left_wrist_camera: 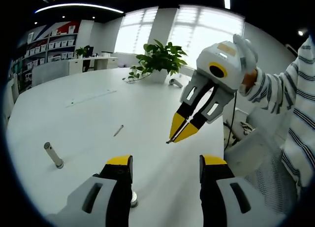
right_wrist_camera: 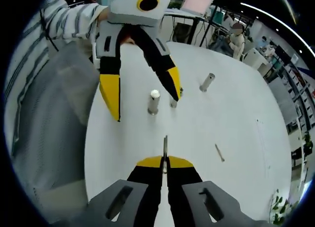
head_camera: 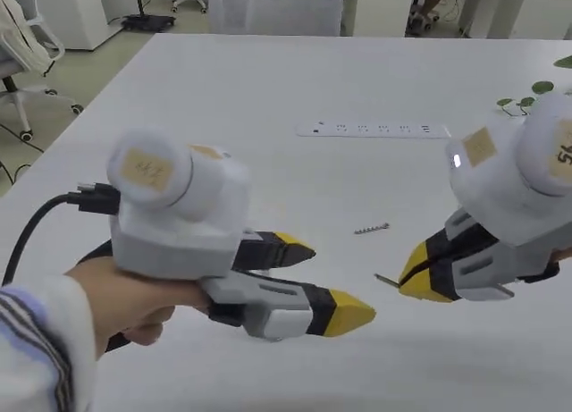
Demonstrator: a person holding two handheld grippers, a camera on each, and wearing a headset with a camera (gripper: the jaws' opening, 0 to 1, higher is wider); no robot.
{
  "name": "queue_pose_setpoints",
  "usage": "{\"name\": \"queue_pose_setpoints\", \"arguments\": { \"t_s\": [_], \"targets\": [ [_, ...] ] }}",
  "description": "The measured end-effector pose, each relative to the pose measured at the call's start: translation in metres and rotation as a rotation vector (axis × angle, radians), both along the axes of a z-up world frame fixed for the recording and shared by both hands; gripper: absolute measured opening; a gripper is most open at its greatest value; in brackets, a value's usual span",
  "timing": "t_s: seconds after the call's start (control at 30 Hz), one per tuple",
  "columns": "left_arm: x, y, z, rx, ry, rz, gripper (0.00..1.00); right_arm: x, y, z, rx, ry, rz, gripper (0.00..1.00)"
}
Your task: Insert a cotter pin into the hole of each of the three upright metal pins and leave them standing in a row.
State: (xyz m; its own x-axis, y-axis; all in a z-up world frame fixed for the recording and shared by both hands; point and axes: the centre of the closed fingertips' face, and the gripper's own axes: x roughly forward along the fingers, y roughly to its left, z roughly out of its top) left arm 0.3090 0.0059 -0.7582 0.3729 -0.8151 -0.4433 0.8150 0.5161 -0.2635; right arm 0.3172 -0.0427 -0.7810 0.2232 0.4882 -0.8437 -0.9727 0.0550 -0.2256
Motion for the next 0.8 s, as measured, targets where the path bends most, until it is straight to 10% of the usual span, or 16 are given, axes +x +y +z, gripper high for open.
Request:
{"name": "queue_pose_setpoints", "arguments": {
  "t_s": [0.53, 0.8],
  "targets": [
    [0.0, -0.015, 0.007, -0.146, 0.184, 0.068, 0.35, 0.001, 0.011, 0.012, 0.096, -0.163, -0.026, 0.03],
    [-0.004, -0.019, 0.003, -0.145, 0.227, 0.072, 0.3, -0.004, 0.01, 0.014, 0.094, -0.239, -0.012, 0.03]
  ]
}}
